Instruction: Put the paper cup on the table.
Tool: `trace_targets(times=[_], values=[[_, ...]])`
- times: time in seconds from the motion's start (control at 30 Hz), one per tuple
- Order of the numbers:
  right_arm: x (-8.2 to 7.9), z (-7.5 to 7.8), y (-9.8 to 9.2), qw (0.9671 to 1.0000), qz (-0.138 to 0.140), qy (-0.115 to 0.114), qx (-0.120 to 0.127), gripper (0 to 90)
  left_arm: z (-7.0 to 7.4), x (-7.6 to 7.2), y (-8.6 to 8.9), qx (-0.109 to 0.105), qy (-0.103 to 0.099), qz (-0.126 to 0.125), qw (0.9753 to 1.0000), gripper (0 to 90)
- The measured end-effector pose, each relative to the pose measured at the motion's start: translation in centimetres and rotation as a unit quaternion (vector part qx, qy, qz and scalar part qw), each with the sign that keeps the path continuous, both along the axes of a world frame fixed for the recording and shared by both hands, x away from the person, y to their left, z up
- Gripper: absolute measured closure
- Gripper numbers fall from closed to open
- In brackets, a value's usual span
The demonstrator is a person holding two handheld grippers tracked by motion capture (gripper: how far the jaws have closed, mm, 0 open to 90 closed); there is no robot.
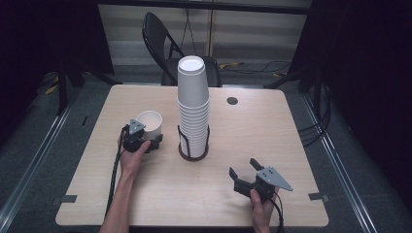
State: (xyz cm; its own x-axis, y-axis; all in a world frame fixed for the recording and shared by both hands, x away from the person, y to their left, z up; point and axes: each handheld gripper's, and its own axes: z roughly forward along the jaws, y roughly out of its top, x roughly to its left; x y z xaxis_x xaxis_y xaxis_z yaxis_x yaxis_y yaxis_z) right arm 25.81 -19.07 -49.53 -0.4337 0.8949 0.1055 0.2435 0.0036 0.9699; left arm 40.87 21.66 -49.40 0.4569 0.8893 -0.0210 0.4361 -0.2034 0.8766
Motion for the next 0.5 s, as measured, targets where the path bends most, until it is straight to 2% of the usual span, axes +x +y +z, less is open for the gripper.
trace_targets(times=[0.33,0.4,0.47,0.5], values=[[0.0,0.0,0.0,1.0,0.002,0.001,0.001,13.7,0.0,-1.2,0.6,-0.018,-0.007,0.001,0.9998,15.7],[0.0,0.0,0.0,1.0,0.001,0.001,0.001,13.7,0.0,-1.5,0.8,-0.019,-0.014,0.0,0.9997,15.7],[0.0,0.0,0.0,1.0,0.002,0.001,0.002,13.7,0.0,-2.1,1.0,-0.035,-0.015,0.001,0.9993,15.6],[0.0,0.0,0.0,1.0,0.002,0.0,0.001,13.7,0.0,-2.3,1.0,-0.037,-0.017,0.0,0.9992,15.6]])
